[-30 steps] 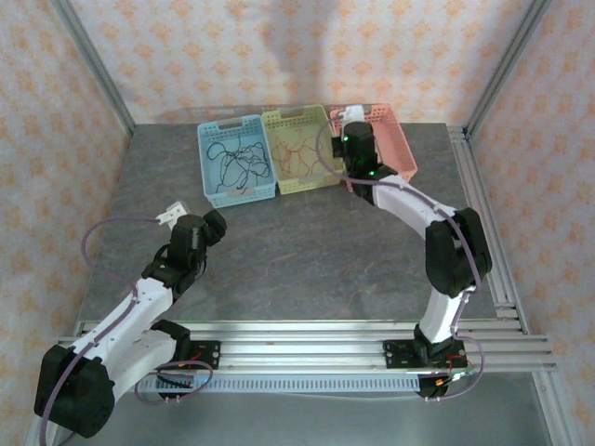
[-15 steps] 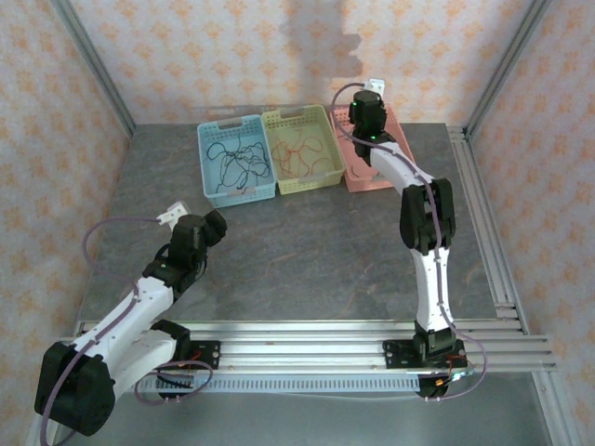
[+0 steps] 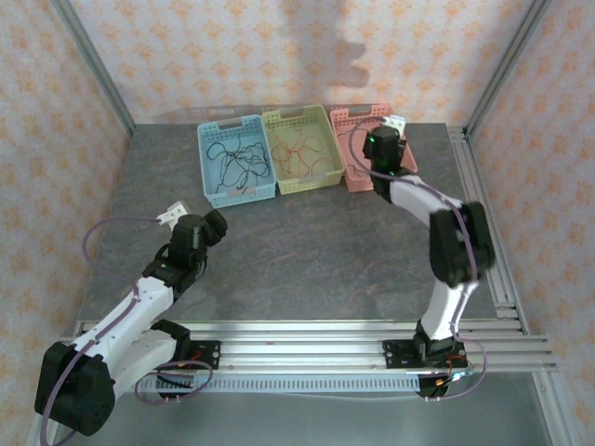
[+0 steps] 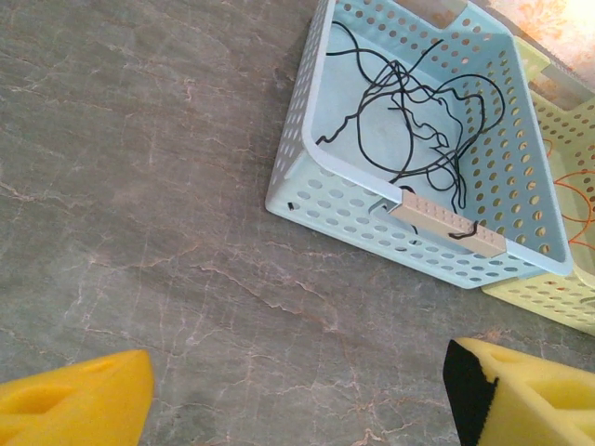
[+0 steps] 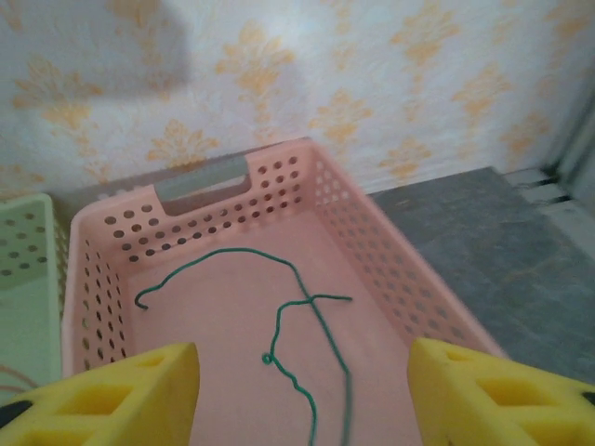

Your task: Untangle the cables

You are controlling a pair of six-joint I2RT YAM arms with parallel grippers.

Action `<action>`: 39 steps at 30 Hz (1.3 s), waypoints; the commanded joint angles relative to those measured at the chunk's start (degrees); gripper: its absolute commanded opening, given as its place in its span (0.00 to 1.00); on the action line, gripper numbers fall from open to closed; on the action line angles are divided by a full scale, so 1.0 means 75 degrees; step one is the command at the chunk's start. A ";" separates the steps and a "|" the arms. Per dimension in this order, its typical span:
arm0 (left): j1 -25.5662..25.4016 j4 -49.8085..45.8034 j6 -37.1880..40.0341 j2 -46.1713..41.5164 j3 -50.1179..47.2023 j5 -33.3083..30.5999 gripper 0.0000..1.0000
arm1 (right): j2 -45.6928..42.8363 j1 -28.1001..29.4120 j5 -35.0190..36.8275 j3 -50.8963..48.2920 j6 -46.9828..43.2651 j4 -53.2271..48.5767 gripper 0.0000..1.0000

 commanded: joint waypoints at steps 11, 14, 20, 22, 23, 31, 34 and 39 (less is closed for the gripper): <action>0.0034 0.0100 0.2145 -0.0915 0.0542 -0.2128 0.87 | -0.4717 0.0046 0.1647 -0.5777 -0.0361 0.2615 0.59; 0.0034 0.1282 0.3424 -0.0916 0.0000 -0.2315 0.85 | -0.4878 -0.0015 0.1641 -0.6535 -0.0609 0.3196 0.59; 0.0220 0.3172 0.5050 -0.0042 -0.0885 -0.2553 0.84 | -0.3788 -0.0267 0.1504 -0.7403 -0.1423 0.4966 0.63; 0.0429 0.4467 0.5157 0.0612 -0.1251 -0.2799 0.83 | -0.2960 -0.0546 0.1380 -0.7551 -0.1455 0.6167 0.65; 0.0583 0.4730 0.5171 0.0958 -0.1277 -0.2671 0.83 | -0.2911 -0.0545 0.1378 -0.7525 -0.1233 0.6146 0.65; 0.1193 0.5952 0.5366 0.2766 -0.0975 -0.1470 0.82 | -0.1377 -0.1157 0.0049 -0.7614 -0.0686 0.7584 0.66; 0.1191 0.5499 0.5620 0.3517 -0.0367 -0.0786 0.82 | -0.1104 -0.1157 -0.0036 -0.7710 -0.0779 0.8079 0.67; 0.1133 0.5648 0.6087 0.3942 -0.0238 -0.0037 1.00 | -0.1303 -0.1157 0.0191 -0.7357 -0.0705 0.7171 0.70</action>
